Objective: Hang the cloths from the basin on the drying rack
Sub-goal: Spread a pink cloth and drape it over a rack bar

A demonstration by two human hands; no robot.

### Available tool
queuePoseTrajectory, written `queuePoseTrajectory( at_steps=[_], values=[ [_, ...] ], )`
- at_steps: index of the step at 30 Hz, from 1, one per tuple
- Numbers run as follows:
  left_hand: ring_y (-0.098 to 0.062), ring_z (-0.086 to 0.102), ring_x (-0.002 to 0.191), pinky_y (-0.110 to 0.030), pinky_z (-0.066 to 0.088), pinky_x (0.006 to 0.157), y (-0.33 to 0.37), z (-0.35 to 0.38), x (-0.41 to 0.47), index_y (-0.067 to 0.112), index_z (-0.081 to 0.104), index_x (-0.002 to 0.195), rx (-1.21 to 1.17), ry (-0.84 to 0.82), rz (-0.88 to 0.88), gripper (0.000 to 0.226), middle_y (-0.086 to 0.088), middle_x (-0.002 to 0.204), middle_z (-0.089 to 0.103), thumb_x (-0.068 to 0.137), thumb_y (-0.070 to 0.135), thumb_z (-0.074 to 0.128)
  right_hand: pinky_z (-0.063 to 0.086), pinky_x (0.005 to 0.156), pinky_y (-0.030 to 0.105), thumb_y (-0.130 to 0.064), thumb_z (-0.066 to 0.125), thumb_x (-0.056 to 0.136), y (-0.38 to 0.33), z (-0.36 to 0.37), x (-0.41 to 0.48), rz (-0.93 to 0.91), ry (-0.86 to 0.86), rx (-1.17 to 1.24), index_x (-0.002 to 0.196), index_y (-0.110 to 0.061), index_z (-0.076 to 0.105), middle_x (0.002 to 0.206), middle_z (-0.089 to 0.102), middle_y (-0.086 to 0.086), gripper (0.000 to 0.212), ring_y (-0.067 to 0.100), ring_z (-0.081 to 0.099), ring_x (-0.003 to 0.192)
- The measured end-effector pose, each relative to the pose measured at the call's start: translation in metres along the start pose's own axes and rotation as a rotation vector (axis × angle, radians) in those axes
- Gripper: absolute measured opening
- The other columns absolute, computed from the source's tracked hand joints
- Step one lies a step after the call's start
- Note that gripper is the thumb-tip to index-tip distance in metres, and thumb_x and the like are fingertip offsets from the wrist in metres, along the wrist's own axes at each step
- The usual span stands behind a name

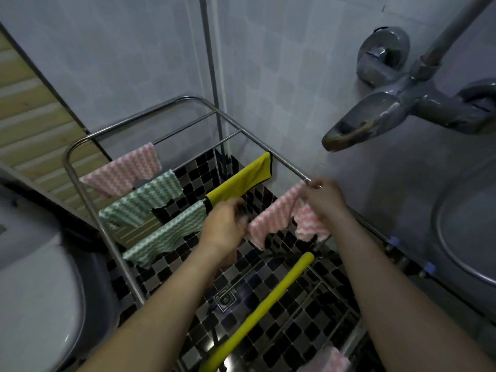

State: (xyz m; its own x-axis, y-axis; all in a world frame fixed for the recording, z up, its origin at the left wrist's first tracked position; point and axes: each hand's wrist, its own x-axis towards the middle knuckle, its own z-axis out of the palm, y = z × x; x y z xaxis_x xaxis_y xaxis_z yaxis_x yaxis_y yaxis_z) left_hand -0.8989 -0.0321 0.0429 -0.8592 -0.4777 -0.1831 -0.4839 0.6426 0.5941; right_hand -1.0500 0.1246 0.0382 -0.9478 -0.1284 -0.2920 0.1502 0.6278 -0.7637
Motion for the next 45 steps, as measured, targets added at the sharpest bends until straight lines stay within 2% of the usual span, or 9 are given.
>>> queuePoseTrajectory(
  at_steps=[7, 11, 18, 22, 27, 29, 32, 35, 45],
  values=[
    [-0.012, 0.061, 0.055, -0.032, 0.056, 0.062, 0.0, 0.017, -0.016, 0.027, 0.074, 0.102, -0.01, 0.02, -0.014, 0.019, 0.003, 0.082, 0.074, 0.092, 0.036, 0.061, 0.042, 0.072, 0.027, -0.025, 0.064, 0.09, 0.005, 0.007, 0.007, 0.036, -0.026, 0.085, 0.09, -0.011, 0.07, 0.088, 0.065, 0.007, 0.015, 0.021, 0.059, 0.085],
    [-0.018, 0.067, 0.074, -0.031, 0.054, 0.069, 0.004, 0.012, -0.016, 0.02, 0.074, 0.105, -0.055, 0.052, 0.008, 0.021, -0.001, 0.093, 0.075, 0.095, 0.028, 0.058, 0.042, 0.07, 0.025, -0.023, 0.065, 0.088, 0.001, 0.011, 0.011, 0.016, 0.072, 0.076, 0.061, -0.02, 0.057, 0.079, 0.064, 0.006, 0.029, 0.022, 0.061, 0.078],
    [-0.018, 0.066, 0.099, -0.028, 0.051, 0.083, 0.005, 0.007, -0.013, 0.018, 0.07, 0.115, -0.012, 0.084, 0.007, 0.026, 0.0, 0.112, 0.071, 0.095, 0.025, 0.056, 0.042, 0.067, 0.026, -0.027, 0.067, 0.083, 0.003, 0.009, 0.01, -0.064, 0.094, -0.035, 0.072, -0.018, 0.065, 0.084, 0.069, 0.008, 0.014, 0.027, 0.064, 0.08],
    [-0.012, 0.066, 0.069, -0.032, 0.057, 0.069, 0.004, 0.012, -0.018, 0.025, 0.074, 0.107, 0.022, 0.062, 0.039, 0.019, 0.005, 0.088, 0.073, 0.091, 0.03, 0.063, 0.039, 0.072, 0.025, -0.025, 0.066, 0.086, 0.004, 0.012, 0.007, -0.072, 0.018, -0.001, 0.079, -0.02, 0.062, 0.088, 0.065, 0.002, 0.01, 0.021, 0.061, 0.086],
    [-0.015, 0.067, 0.088, -0.031, 0.055, 0.08, 0.008, 0.008, -0.024, 0.021, 0.074, 0.105, 0.002, 0.107, 0.067, 0.017, 0.002, 0.102, 0.073, 0.09, 0.024, 0.065, 0.043, 0.073, 0.025, -0.017, 0.059, 0.087, -0.005, -0.003, -0.007, -0.083, 0.004, 0.058, 0.087, -0.014, 0.068, 0.09, 0.067, 0.005, 0.009, 0.024, 0.063, 0.088],
    [-0.01, 0.066, 0.091, -0.026, 0.051, 0.08, 0.016, -0.001, -0.033, 0.02, 0.074, 0.104, -0.157, 0.122, 0.058, 0.017, 0.004, 0.101, 0.072, 0.092, 0.023, 0.063, 0.05, 0.07, 0.027, -0.012, 0.059, 0.086, -0.012, -0.019, -0.023, -0.043, -0.078, 0.291, 0.084, -0.014, 0.069, 0.086, 0.069, 0.006, 0.01, 0.022, 0.065, 0.081],
    [0.002, 0.057, 0.056, -0.014, 0.044, 0.052, 0.031, -0.018, -0.054, 0.022, 0.074, 0.098, -0.688, -0.086, 0.002, 0.017, 0.002, 0.076, 0.073, 0.094, 0.03, 0.06, 0.053, 0.062, 0.027, 0.0, 0.053, 0.089, -0.023, -0.035, -0.057, 0.049, -0.326, 0.781, 0.086, -0.011, 0.064, 0.073, 0.065, 0.006, 0.015, 0.016, 0.062, 0.068],
    [0.004, 0.066, 0.077, -0.006, 0.045, 0.06, 0.042, -0.028, -0.076, 0.023, 0.066, 0.112, -0.947, -0.287, -0.036, 0.032, 0.004, 0.089, 0.075, 0.084, 0.037, 0.062, 0.051, 0.065, 0.027, 0.002, 0.045, 0.092, -0.03, -0.039, -0.09, 0.064, -0.505, 1.032, 0.092, -0.012, 0.059, 0.073, 0.061, 0.004, 0.019, 0.013, 0.059, 0.068],
    [-0.027, 0.066, 0.074, -0.042, 0.055, 0.079, 0.032, -0.067, -0.119, 0.0, 0.073, 0.089, -1.314, -0.15, -0.11, 0.026, -0.017, 0.085, 0.071, 0.072, 0.02, 0.072, 0.056, 0.073, 0.034, -0.002, 0.042, 0.093, -0.052, -0.016, -0.155, 0.213, -0.672, 1.274, 0.109, -0.014, 0.059, 0.088, 0.065, 0.01, 0.025, 0.02, 0.068, 0.073]
  ],
)
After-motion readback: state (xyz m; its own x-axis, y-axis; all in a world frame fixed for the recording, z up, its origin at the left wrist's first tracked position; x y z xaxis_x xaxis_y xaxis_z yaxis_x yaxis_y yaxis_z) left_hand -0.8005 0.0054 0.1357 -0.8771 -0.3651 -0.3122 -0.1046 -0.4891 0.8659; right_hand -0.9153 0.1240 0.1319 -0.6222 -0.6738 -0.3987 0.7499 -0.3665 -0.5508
